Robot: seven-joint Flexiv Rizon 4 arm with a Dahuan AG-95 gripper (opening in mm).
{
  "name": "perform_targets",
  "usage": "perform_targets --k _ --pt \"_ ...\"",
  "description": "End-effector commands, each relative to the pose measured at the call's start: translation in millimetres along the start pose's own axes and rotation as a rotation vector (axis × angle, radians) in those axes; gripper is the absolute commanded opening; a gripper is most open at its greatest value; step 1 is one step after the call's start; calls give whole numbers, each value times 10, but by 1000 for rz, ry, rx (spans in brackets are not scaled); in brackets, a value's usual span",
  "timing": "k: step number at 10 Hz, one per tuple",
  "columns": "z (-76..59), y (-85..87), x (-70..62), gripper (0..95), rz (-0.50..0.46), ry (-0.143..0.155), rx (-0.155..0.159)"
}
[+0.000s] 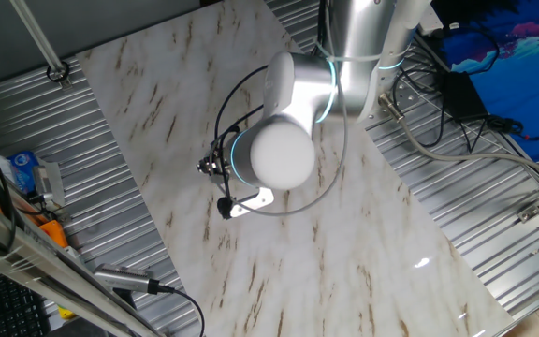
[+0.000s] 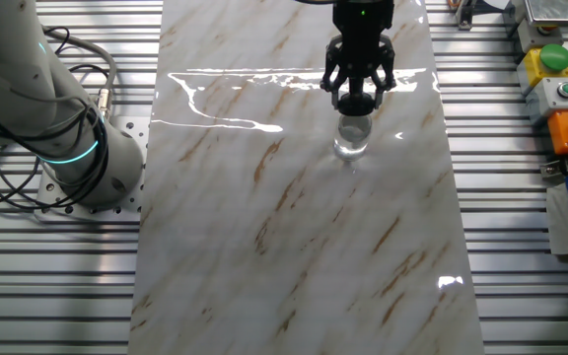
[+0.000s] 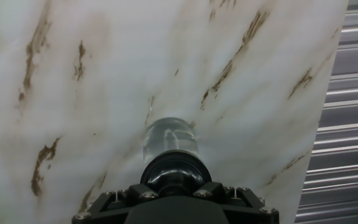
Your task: Unscrew the lid from the jar
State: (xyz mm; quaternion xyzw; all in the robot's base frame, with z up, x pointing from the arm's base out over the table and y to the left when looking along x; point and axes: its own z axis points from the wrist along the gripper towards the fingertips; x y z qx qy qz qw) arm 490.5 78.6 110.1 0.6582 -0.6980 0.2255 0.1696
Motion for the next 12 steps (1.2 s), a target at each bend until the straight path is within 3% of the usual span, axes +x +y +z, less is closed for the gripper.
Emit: perform_targets --k 1,2,3,11,12 --pt "1 2 -3 380 -11 -6 13" --pt "1 2 -3 380 -13 -7 16" --pt "4 2 -5 570 -21 -9 23" --pt "12 4 -9 570 -33 -17 30" --pt "12 4 -9 760 -32 -18 31"
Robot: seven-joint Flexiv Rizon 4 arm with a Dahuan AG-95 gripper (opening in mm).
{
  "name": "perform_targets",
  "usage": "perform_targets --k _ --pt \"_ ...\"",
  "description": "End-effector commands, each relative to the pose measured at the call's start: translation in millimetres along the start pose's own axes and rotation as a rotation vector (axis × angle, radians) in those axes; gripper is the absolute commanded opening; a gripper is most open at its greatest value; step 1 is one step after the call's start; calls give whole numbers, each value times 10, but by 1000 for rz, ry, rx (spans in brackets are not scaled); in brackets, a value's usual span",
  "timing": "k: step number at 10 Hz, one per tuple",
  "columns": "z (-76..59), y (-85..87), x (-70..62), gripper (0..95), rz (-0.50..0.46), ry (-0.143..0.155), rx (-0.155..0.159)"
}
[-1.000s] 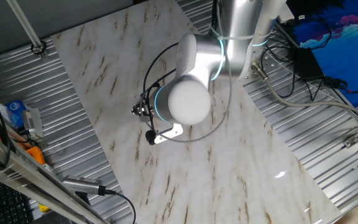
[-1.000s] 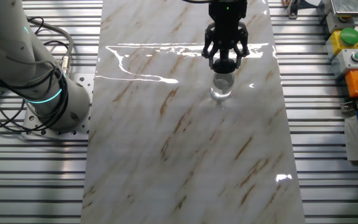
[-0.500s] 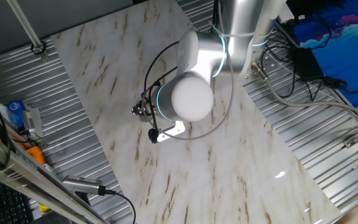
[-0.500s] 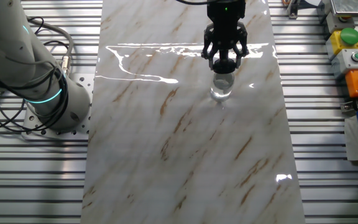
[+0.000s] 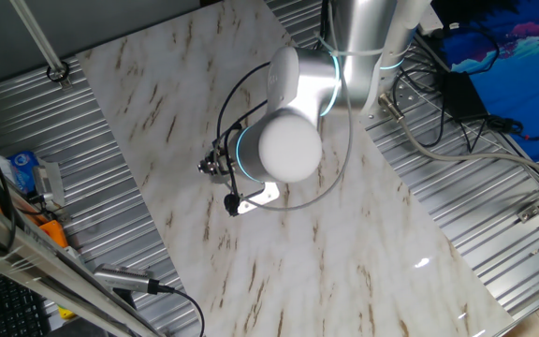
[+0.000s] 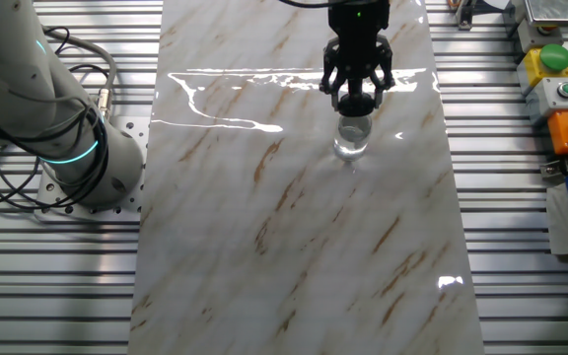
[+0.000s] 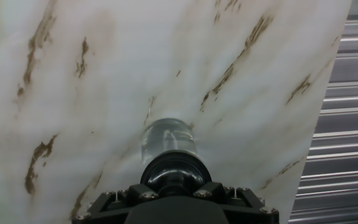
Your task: Unscrew the lid from the jar
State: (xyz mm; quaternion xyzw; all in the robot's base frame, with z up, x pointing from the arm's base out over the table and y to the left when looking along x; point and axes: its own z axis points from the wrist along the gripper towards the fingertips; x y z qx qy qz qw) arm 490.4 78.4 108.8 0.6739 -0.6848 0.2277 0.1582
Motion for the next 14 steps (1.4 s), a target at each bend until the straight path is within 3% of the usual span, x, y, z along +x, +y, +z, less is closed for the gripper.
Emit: perform_targets --k 1,4,6,11,14 --pt "1 1 -5 760 4 -5 1" --pt "1 0 -5 760 5 -16 1" --pt "-47 0 15 760 11 -47 -2" --pt "-151 6 66 760 -7 -87 -10" --pt "-288 54 183 760 -26 -127 -30"
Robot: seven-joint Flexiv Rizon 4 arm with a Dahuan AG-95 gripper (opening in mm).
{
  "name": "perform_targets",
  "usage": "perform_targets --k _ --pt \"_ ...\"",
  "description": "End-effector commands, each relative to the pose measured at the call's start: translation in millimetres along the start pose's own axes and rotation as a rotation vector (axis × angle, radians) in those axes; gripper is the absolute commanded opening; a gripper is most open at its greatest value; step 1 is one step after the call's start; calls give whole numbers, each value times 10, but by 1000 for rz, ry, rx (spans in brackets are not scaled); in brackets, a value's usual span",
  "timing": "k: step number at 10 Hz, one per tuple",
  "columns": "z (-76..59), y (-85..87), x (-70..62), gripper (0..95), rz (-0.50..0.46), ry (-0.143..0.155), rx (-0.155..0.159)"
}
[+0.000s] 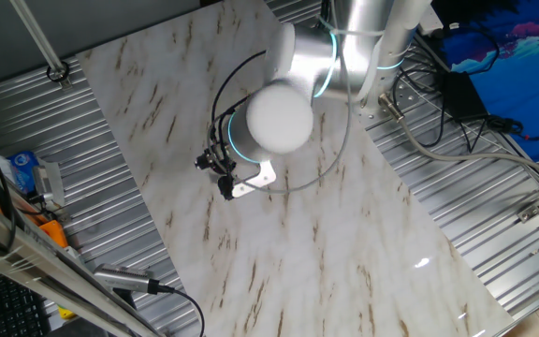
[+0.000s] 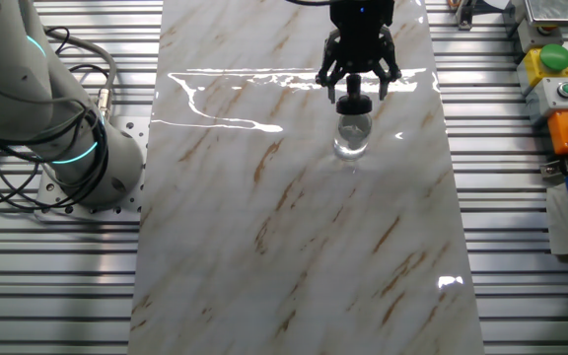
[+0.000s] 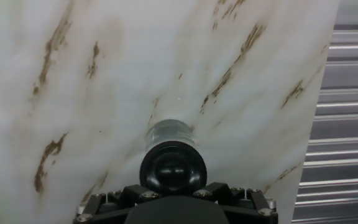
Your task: Unscrew the lid from the jar
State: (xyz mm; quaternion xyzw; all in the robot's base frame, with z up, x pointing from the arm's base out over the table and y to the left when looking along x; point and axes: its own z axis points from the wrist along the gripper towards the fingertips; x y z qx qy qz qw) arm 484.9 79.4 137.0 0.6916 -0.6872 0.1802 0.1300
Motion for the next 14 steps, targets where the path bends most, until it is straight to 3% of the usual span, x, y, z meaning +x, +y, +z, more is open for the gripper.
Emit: perform_targets --k 1,2,5,6,8,9,10,12,13,14 --pt "-63 48 65 760 -2 -26 -8" --pt "-94 100 140 760 13 -60 -11" --pt "-151 223 322 760 28 -125 -11" --pt "-186 280 435 570 27 -156 -9" --pt "-191 331 532 570 29 -200 -9" --pt "-167 333 534 380 25 -208 -8" --pt "-152 334 535 0 29 -213 -8" --pt "-131 354 556 0 28 -219 -5" --pt "-131 354 556 0 180 -242 -28" --pt "-131 354 556 0 263 -259 -40"
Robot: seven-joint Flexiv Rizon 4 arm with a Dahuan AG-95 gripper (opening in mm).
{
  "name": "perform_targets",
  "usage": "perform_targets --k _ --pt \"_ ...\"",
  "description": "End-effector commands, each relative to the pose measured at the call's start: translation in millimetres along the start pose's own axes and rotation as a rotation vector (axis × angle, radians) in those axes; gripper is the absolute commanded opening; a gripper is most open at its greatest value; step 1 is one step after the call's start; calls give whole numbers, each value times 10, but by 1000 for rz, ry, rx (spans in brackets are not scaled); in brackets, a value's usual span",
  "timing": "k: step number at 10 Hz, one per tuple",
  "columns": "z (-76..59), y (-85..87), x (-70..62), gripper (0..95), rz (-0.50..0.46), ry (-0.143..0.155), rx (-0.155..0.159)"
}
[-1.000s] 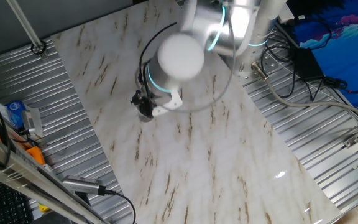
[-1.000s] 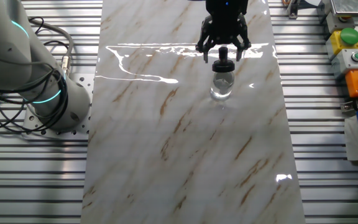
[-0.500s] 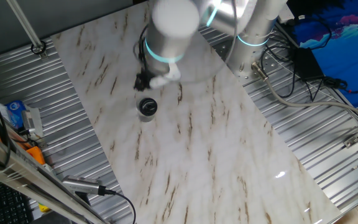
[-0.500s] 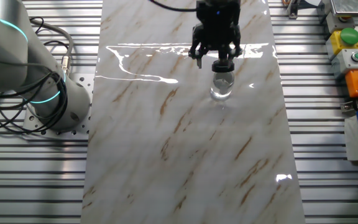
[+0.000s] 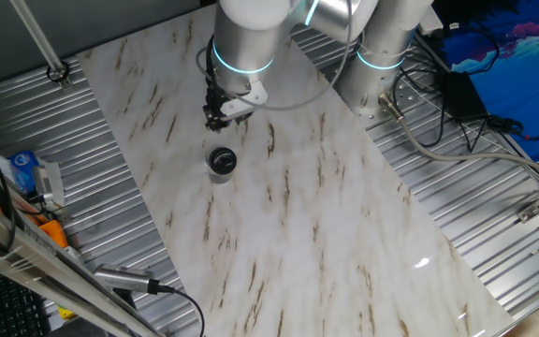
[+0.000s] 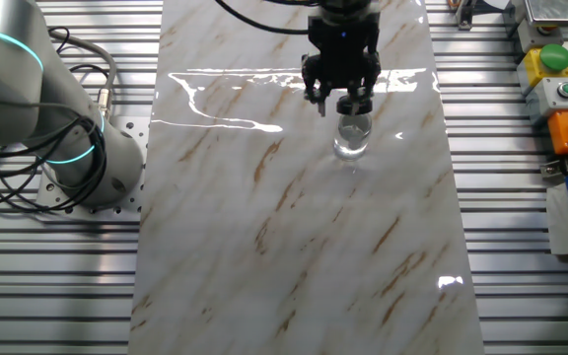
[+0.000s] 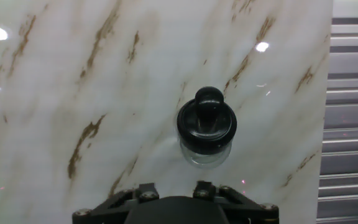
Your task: Unscrew the lid from the jar
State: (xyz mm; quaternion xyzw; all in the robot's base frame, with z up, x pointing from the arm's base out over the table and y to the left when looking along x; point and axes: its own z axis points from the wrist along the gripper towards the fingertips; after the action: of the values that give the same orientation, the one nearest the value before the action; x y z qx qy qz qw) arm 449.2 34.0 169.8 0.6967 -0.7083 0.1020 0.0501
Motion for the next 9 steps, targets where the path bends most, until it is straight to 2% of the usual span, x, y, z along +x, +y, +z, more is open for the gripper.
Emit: perform_targets --k 1,2,6,7,8,9 --pt "-4 11 1 0 318 -69 -12" --pt "-4 11 1 0 335 -89 -24" --pt "-4 11 1 0 394 -90 -17" --pt "-4 11 1 0 417 -125 -21" --pt "-5 -39 41 0 417 -156 -44" --pt "-20 -150 136 0 408 -153 -56"
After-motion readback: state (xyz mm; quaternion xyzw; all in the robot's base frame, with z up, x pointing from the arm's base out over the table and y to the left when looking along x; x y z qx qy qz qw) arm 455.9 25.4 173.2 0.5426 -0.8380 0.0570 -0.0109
